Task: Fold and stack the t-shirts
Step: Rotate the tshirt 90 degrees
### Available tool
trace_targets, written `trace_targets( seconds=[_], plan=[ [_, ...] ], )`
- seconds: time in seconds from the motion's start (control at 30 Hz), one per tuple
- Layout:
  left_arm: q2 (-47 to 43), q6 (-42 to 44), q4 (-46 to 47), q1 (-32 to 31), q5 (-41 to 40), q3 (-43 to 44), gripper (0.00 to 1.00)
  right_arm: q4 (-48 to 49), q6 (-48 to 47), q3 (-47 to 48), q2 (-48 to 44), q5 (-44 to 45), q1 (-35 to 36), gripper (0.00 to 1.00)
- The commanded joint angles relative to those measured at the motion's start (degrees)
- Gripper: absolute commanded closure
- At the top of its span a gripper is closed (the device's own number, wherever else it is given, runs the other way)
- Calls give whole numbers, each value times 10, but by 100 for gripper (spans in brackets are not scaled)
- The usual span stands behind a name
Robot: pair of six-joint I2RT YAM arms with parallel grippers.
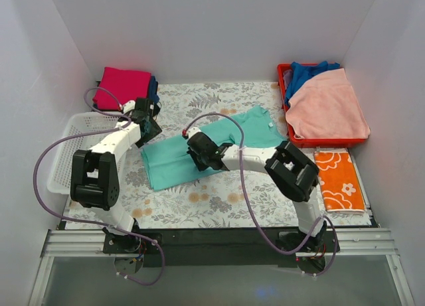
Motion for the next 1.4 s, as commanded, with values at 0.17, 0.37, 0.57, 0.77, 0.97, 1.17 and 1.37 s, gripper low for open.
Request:
trace_targets(
  seconds=[0.17,0.37,0.57,0.77,0.97,1.17,1.37],
  plan=[
    [36,51,25,-1,54,65,41,-100,96,-233,-158,78,81,88],
    [44,125,100,-75,96,75,41,-108,142,-249,-294,166,92,22],
    [87,163,154,-162,151,117,40,-111,129,-268,-418,230,92,2],
    [167,179,159,-231,164,189,40,-171,146,-295,-516,266,91,1],
    [238,184,174,-289,195,268,40,-245,204,-329,-616,312,91,5],
    [305,191,174,-327,234,350,40,-272,230,-346,-664,317,90,8],
    [366,184,160,-338,239,392,40,-288,239,-346,-651,319,89,9]
  ],
)
